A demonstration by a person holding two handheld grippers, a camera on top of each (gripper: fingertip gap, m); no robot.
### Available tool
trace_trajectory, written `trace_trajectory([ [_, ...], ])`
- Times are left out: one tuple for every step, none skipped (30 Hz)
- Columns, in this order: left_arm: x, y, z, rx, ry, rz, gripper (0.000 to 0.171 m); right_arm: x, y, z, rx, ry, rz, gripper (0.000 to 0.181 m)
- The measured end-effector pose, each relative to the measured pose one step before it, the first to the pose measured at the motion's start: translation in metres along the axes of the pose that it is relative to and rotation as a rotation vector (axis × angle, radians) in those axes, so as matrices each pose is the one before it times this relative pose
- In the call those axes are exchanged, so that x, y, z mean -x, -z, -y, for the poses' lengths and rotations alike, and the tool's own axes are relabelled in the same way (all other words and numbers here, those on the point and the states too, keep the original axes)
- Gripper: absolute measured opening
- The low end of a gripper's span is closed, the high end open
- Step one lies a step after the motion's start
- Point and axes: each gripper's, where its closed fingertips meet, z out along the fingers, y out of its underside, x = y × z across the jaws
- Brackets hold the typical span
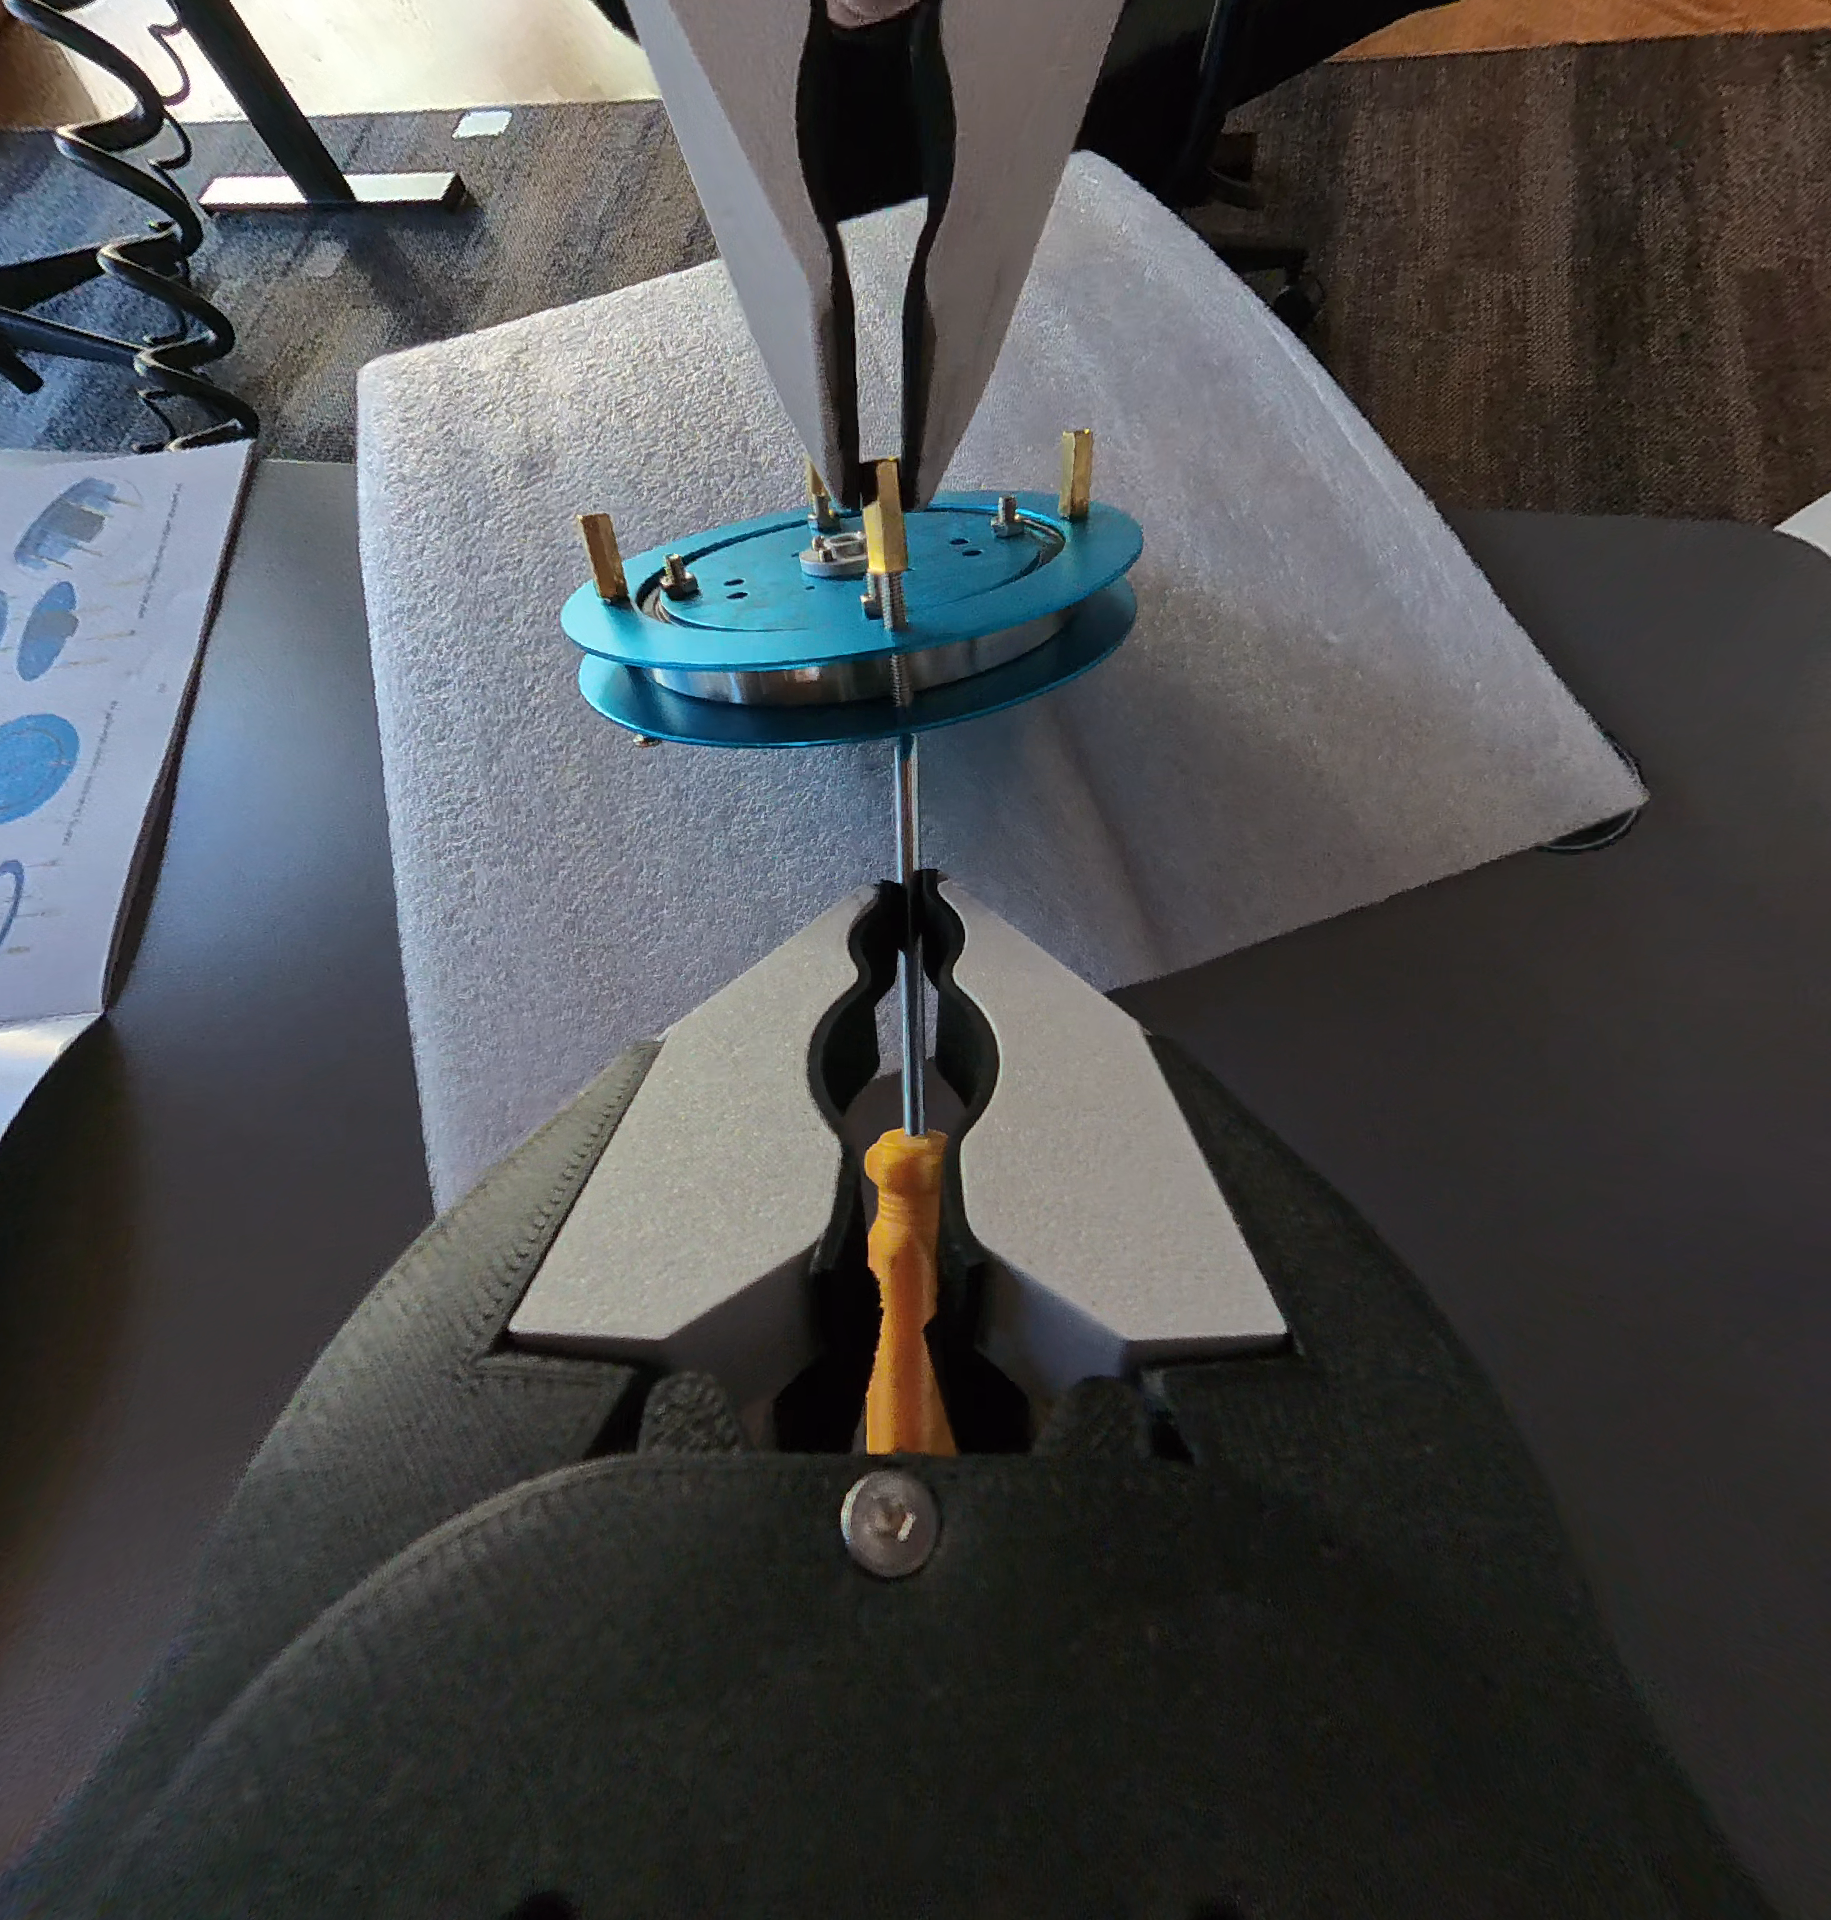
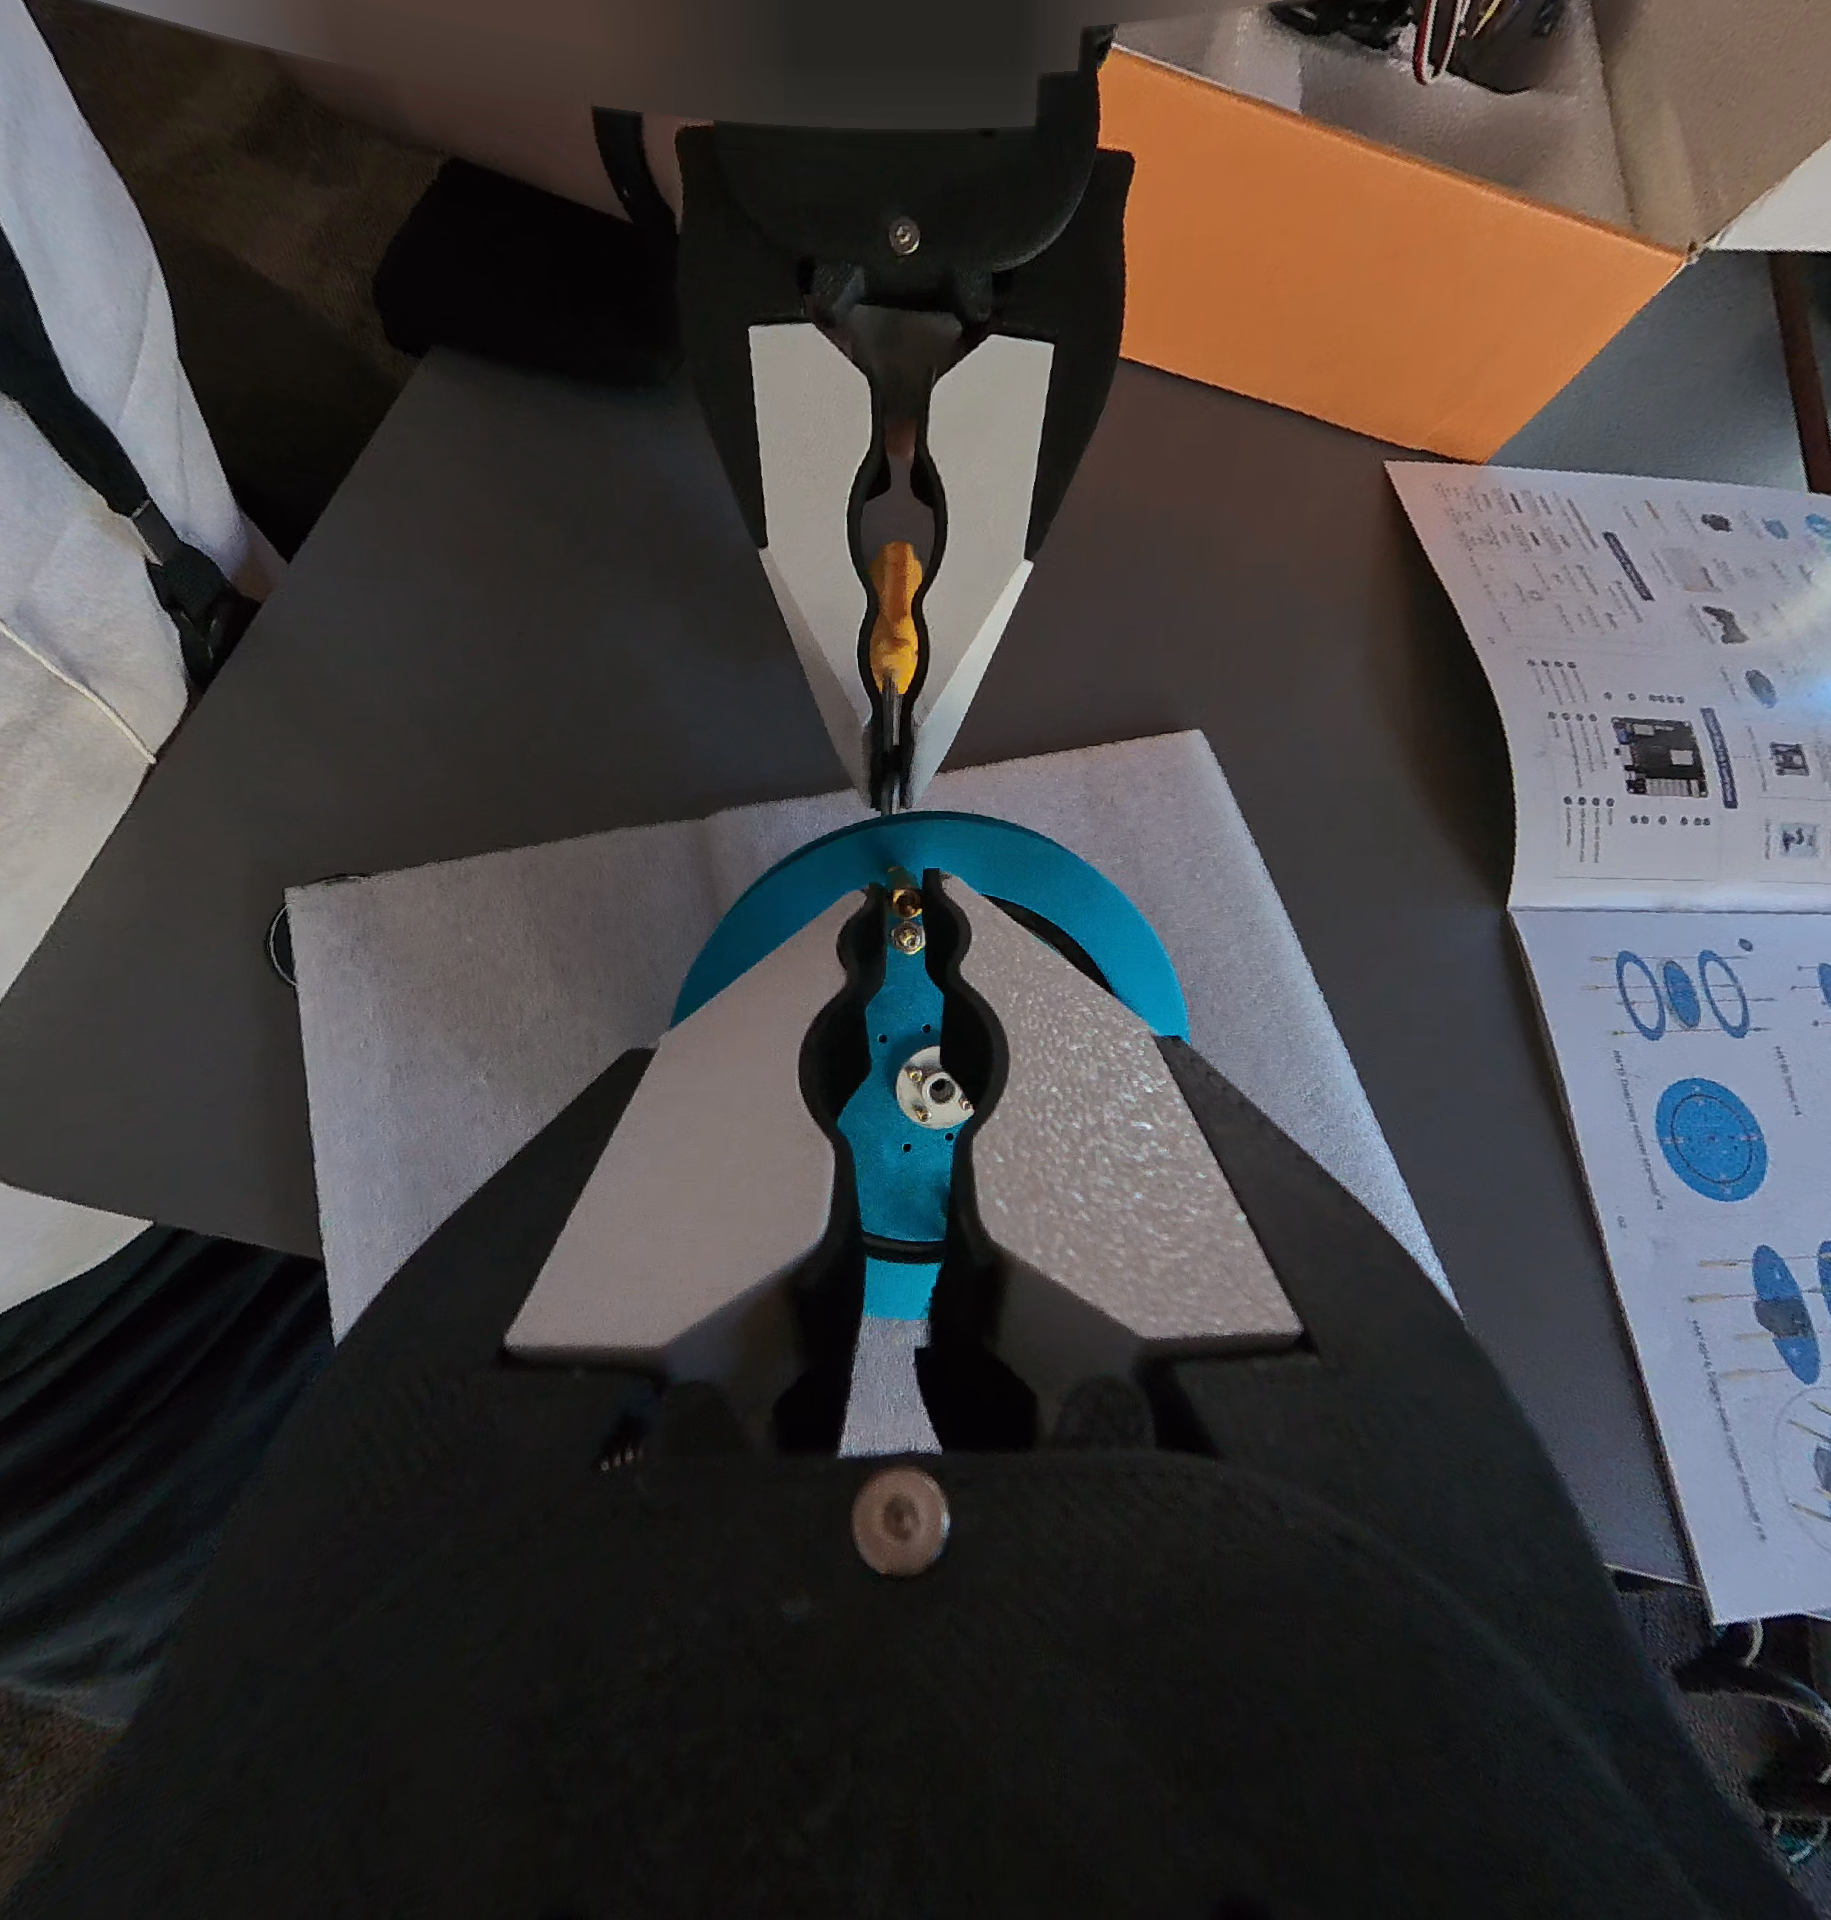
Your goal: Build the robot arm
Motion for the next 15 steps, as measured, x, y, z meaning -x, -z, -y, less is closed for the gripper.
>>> trace_trajectory([
  [-0.00092, -0.00042, 0.00082, -0.00483, 0.0054, -0.0062, 0.002, -0.00002, 0.00083, -0.00009, -0.0096, 0.0084, -0.0053, 0.005],
  [-0.00051, -0.00041, 0.00077, -0.00472, 0.0051, -0.0049, 0.002, -0.00013, 0.00072, -0.00007, -0.0075, 0.004, -0.0028, 0.005],
  [-0.00052, -0.00024, 0.00073, -0.00444, 0.0052, -0.0056, 0.002, 0.00027, 0.00066, -0.0003, -0.0019, -0.0001, 0.0042, 0.005],
  [-0.00057, -0.00032, 0.00088, -0.00571, 0.0074, -0.0062, 0.003, -0.00048, 0.00074, -0.00016, 0.0008, -0.0051, 0.003, 0.006],
  [-0.00024, -0.00013, 0.001, -0.00767, 0.0106, -0.0049, 0.003, -0.00168, 0.00083, 0.0001, -0.0006, -0.0097, -0.0017, 0.006],
  [-0.00004, 0.00001, 0.00104, -0.00819, 0.0133, -0.0056, 0.003, -0.00104, 0.00086, 0.00006, -0.0026, -0.0135, 0.004, 0.006],
  [-0.00009, 0.00017, 0.00109, -0.00852, 0.0156, -0.0076, 0.002, -0.00052, 0.00086, -0.0001, -0.0036, -0.0167, 0.0082, 0.005],
  [0.00031, 0.00032, 0.00128, -0.01021, 0.0166, -0.0069, 0.003, -0.00082, 0.00088, 0.00008, -0.0073, -0.0212, 0.007, 0.005],
  [0.00029, 0.00048, 0.00135, -0.01139, 0.0154, -0.0059, 0.003, -0.00093, 0.00097, 0.00024, -0.011, -0.0277, 0.0079, 0.005],
  [0.00044, 0.0005, 0.00118, -0.01047, 0.0143, -0.0054, 0.003, -0.00079, 0.00078, 0.00015, -0.0138, -0.0313, 0.0102, 0.005],
  [0.00078, 0.00043, 0.00098, -0.00856, 0.0144, -0.003, 0.003, -0.00117, 0.00061, 0.00024, -0.0192, -0.0339, 0.007, 0.005],
  [0.00092, 0.00032, 0.00074, -0.00732, 0.0135, -0.0018, 0.003, -0.0012, 0.00036, 0.00031, -0.0231, -0.0341, 0.0061, 0.004],
  [0.00068, 0.00034, 0.00056, -0.0077, 0.0131, -0.0029, 0.003, -0.00076, 0.00038, 0.00035, -0.0235, -0.0342, 0.0077, 0.005],
  [0.00048, 0.00035, 0.00054, -0.00832, 0.0147, -0.0042, 0.003, -0.00078, 0.00022, 0.00038, -0.023, -0.0323, 0.0053, 0.004],
  [0.00039, 0.00028, 0.00054, -0.00732, 0.0153, -0.0055, 0.003, -0.00091, 0.00025, 0.00045, -0.0223, -0.029, 0.0028, 0.004],
])
